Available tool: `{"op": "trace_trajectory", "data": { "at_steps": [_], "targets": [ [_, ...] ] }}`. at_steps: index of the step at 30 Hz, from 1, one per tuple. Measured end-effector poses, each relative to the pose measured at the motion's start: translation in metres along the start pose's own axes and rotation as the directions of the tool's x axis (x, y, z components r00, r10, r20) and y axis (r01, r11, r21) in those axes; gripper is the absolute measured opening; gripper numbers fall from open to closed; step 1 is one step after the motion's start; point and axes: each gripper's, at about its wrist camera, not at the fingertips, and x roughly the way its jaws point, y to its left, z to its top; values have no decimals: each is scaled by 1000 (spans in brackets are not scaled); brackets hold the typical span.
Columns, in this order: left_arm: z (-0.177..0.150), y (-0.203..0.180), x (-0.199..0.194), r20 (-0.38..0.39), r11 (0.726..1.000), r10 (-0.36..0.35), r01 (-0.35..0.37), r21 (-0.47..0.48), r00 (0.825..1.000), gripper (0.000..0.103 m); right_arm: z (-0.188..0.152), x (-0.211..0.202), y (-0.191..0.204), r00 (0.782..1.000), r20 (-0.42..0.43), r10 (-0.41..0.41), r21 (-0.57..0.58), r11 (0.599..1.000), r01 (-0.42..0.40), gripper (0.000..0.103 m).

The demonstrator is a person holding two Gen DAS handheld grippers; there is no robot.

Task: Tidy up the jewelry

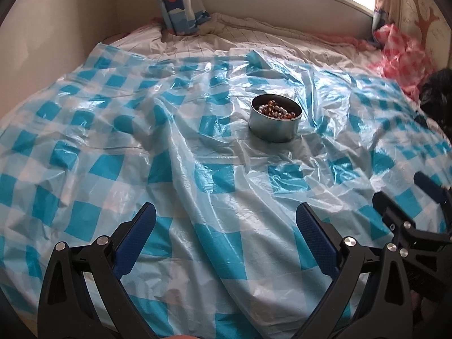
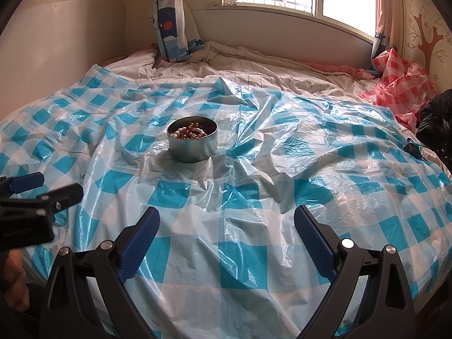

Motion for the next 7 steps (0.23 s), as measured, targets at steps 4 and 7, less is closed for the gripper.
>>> {"op": "trace_trajectory", "data": {
  "at_steps": [4,7],
  "targets": [
    [-2,2,4,-31,999,47,-48,-15,998,95,1,1,-5,1000,2,0,3,1000,0,92],
    [-4,7,-5,5,997,66,-65,-40,998,95,1,1,-6,1000,2,1,2,1000,-1,92]
  ]
}}
